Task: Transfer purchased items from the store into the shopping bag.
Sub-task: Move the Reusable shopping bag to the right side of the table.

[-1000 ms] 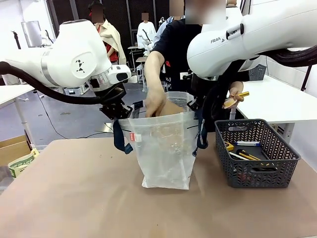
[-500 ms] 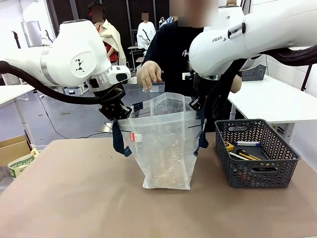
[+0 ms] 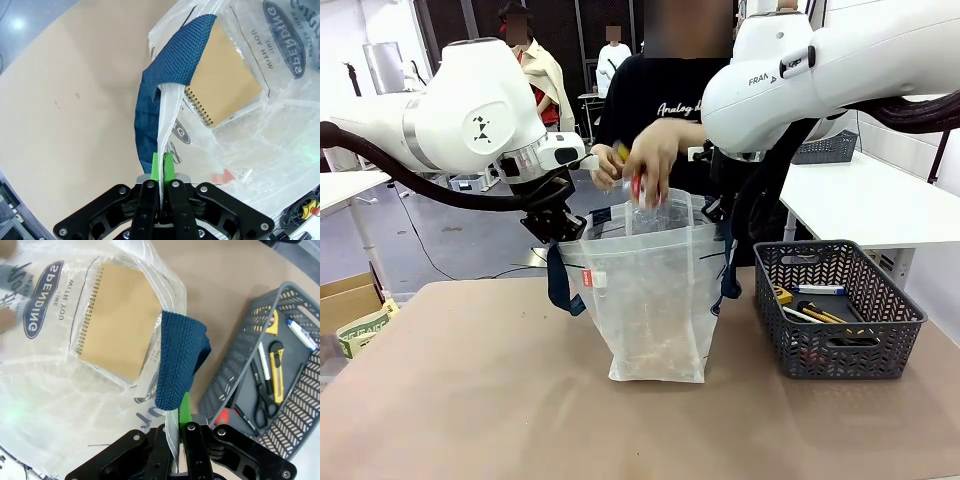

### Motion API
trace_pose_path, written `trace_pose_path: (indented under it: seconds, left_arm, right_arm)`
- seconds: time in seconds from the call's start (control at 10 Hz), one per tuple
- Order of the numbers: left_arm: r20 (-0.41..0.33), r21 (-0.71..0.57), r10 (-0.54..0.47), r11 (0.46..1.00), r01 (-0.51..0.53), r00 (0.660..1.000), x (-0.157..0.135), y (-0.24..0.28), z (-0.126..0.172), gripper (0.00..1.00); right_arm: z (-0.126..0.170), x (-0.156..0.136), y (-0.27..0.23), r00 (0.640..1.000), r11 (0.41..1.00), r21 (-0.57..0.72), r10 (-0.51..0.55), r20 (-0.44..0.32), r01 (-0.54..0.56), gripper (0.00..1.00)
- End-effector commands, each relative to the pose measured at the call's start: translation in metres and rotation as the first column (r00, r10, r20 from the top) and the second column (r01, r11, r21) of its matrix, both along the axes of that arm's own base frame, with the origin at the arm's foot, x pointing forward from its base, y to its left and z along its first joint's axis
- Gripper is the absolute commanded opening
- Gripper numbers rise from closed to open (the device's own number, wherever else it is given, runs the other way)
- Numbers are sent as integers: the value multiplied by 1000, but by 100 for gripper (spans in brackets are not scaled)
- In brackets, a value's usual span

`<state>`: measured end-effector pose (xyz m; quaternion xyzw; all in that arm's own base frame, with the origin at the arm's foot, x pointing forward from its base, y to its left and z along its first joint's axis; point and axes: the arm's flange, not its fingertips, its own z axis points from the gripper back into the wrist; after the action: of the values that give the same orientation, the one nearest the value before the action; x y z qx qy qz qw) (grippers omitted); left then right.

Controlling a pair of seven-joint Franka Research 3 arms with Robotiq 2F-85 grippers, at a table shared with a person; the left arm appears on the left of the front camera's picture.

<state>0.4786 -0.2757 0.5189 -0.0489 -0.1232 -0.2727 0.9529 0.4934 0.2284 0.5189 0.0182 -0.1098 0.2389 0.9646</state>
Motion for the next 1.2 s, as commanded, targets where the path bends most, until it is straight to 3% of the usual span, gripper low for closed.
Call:
trace_pose_path:
  seconds: [0.0,1.1]
  left_arm:
    - [4,-2,17,1000,-17,1000,0,1,0,0]
    - [4,-2,17,1000,-17,1000,0,1,0,0]
  right_arm:
    - [0,0,-1,1000,1000,0,-2,0,2,0]
    - [0,0,-1,1000,1000,0,-2,0,2,0]
